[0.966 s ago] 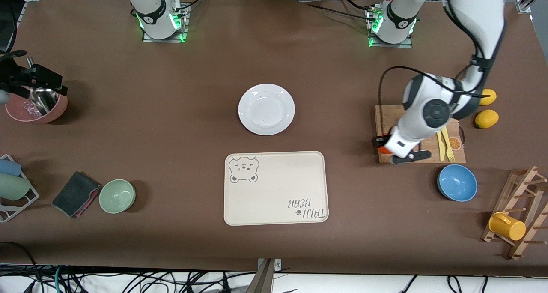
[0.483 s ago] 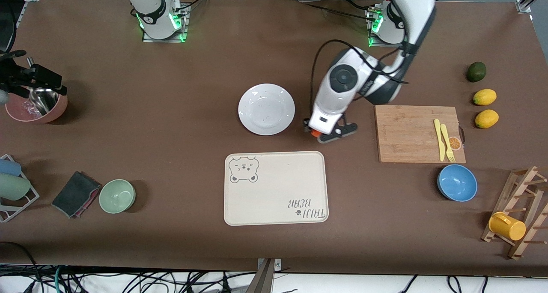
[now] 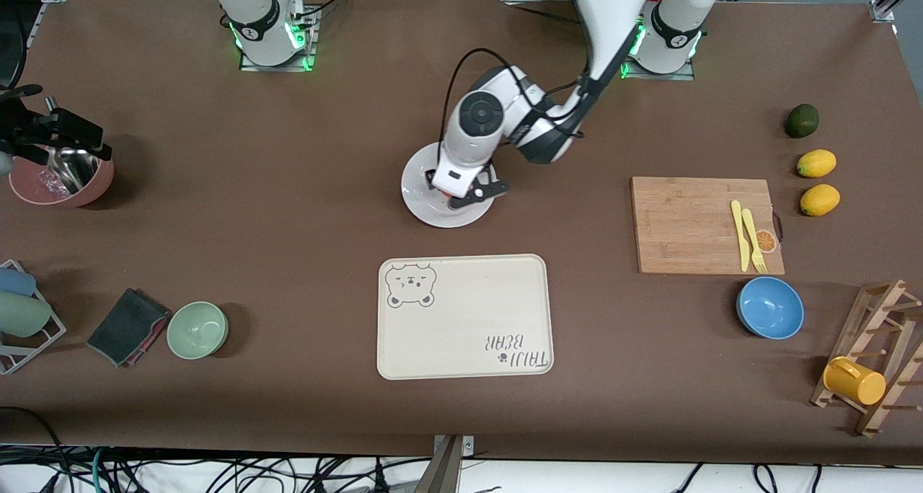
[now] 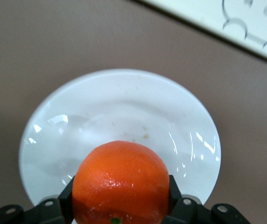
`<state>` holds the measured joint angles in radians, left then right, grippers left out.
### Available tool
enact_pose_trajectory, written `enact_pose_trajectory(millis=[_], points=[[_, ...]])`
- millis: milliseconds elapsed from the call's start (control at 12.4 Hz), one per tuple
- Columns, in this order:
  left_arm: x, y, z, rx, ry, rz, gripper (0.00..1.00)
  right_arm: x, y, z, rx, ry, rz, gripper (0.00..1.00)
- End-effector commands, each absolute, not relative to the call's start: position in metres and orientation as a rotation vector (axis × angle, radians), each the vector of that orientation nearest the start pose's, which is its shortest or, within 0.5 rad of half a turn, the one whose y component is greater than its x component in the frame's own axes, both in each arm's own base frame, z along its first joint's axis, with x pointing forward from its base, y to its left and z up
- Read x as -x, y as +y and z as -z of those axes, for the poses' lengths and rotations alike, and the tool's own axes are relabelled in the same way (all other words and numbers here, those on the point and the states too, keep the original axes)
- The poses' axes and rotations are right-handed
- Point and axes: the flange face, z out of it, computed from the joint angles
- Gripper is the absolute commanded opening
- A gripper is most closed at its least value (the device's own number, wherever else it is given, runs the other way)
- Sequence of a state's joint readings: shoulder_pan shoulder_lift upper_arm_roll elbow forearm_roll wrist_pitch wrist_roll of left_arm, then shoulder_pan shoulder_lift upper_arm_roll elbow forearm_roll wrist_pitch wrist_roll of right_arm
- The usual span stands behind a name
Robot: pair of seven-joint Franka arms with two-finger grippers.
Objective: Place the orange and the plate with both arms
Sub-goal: 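Carry the orange with the left gripper over the white plate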
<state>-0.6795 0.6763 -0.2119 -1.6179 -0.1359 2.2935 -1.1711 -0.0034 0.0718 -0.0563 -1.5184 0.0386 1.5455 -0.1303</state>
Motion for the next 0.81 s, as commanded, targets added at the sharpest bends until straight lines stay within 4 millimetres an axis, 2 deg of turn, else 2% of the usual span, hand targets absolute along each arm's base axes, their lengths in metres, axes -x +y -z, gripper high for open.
enact_pose_trajectory(millis=[0,81,161,242,403,483,725], points=[[-0.453,-0.539,-0.221,3.166,-0.696,-0.346,0.14,-0.573,-0.032,-0.611,3.093,-0.110,-0.057,1.00],[-0.453,-0.539,-0.220,3.164,-0.696,-0.347,0.29,-0.573,-0.031,-0.611,3.093,-0.113,-0.057,1.00],[-0.451,-0.539,-0.218,3.162,-0.689,-0.348,0.69,-0.573,-0.032,-0.611,3.093,-0.108,-0.057,1.00],[-0.448,-0.541,-0.219,3.158,-0.682,-0.346,1.00,-0.573,-0.031,-0.611,3.093,-0.113,-0.057,1.00],[-0.458,-0.537,-0.243,3.169,-0.711,-0.318,1.00,-0.573,-0.031,-0.611,3.096,-0.113,-0.060,1.00],[-0.462,-0.530,-0.245,3.147,-0.716,-0.321,1.00,-0.573,-0.030,-0.611,3.100,-0.099,-0.059,1.00],[-0.475,-0.515,-0.272,3.117,-0.702,-0.276,1.00,-0.573,-0.032,-0.612,3.093,-0.079,-0.050,1.00]])
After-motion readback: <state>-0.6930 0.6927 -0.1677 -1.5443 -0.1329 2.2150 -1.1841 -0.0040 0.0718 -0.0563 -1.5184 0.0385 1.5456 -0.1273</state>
